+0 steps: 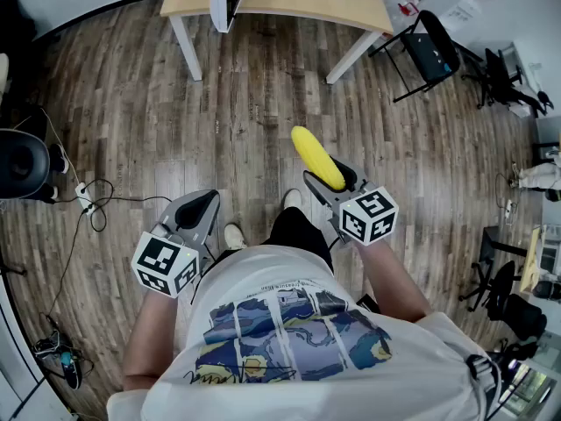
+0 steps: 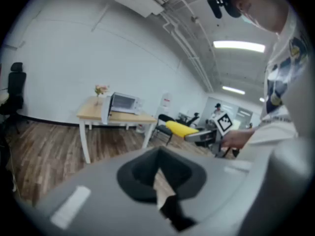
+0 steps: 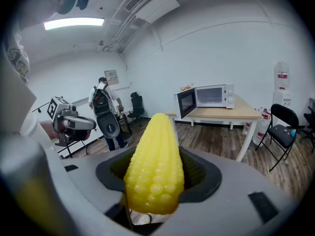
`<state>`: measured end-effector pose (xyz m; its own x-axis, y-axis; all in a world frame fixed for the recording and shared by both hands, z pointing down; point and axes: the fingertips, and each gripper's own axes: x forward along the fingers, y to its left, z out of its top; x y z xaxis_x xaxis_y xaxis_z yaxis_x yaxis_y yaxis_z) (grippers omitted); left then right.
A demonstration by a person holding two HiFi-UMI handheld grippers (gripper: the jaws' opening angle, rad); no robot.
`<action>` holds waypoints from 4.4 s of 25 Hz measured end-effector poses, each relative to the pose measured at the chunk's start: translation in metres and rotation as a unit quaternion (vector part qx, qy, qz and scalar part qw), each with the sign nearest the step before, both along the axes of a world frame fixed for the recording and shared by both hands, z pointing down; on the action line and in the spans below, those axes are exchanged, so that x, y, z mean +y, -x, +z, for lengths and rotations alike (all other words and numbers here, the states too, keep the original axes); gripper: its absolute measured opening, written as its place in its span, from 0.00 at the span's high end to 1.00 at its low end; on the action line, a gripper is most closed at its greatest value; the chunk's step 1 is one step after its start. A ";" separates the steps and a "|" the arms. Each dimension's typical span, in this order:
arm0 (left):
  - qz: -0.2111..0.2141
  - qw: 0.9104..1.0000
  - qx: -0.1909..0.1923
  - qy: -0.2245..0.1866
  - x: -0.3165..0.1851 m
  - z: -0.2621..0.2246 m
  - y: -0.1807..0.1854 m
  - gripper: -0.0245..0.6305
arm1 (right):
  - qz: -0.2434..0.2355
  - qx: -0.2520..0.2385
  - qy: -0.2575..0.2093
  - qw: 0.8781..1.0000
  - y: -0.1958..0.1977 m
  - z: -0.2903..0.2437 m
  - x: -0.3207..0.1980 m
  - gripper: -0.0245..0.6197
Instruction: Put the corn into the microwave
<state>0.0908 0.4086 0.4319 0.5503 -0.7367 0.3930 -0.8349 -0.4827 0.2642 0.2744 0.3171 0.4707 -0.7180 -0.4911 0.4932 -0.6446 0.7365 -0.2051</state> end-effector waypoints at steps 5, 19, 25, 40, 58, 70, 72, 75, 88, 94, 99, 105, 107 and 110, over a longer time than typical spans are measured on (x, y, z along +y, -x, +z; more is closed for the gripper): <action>-0.002 1.000 0.016 0.011 0.001 0.009 0.005 0.95 | -0.001 0.011 0.019 1.000 0.004 0.005 0.018 0.57; 0.022 1.000 -0.010 -0.020 -0.122 -0.040 0.002 0.95 | 0.026 -0.002 -0.002 1.000 0.005 -0.007 -0.115 0.57; 0.007 1.000 -0.003 -0.014 -0.161 -0.037 0.019 0.95 | 0.043 0.000 0.001 0.999 0.014 0.004 -0.177 0.57; 0.089 0.994 0.016 -0.053 -0.326 -0.058 0.126 0.95 | 0.151 0.025 0.000 0.988 0.080 0.005 -0.321 0.57; 0.105 0.992 0.024 -0.060 -0.460 -0.062 0.195 0.95 | 0.222 0.060 0.005 0.973 0.114 0.044 -0.495 0.57; 0.023 0.999 -0.003 -0.047 -0.547 -0.069 0.186 0.95 | 0.183 0.073 0.005 0.980 0.114 0.075 -0.668 0.57; 0.015 0.999 -0.009 -0.043 -0.559 -0.067 0.181 0.95 | 0.178 0.075 0.004 0.981 0.114 0.080 -0.693 0.57; 0.000 0.999 -0.014 -0.043 -0.575 -0.066 0.177 0.95 | 0.173 0.079 0.001 0.982 0.116 0.087 -0.727 0.57; -0.107 0.994 -0.032 -0.013 -0.592 -0.054 0.189 0.95 | 0.131 0.113 0.000 0.985 0.151 0.128 -0.831 0.57; -0.139 0.989 -0.042 -0.002 -0.592 -0.050 0.192 0.95 | 0.120 0.123 -0.009 0.985 0.167 0.137 -0.863 0.57; -0.159 0.986 -0.046 0.005 -0.592 -0.048 0.197 0.95 | 0.110 0.134 -0.021 0.985 0.178 0.138 -0.881 0.57; -0.168 0.984 -0.050 0.012 -0.591 -0.048 0.200 0.95 | 0.086 0.161 -0.032 0.983 0.191 0.145 -0.889 0.57; -0.168 0.984 -0.051 0.014 -0.593 -0.047 0.200 0.95 | 0.084 0.165 -0.032 0.982 0.193 0.149 -0.893 0.57; -0.169 0.984 -0.052 0.018 -0.595 -0.044 0.199 0.95 | 0.082 0.166 -0.027 0.982 0.193 0.154 -0.896 0.57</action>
<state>-0.1087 -0.1867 0.3875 0.2326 -0.8550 0.4636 -0.9694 -0.1656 0.1810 0.0813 -0.5788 0.6252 -0.4318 -0.6184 0.6567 -0.7802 0.6213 0.0721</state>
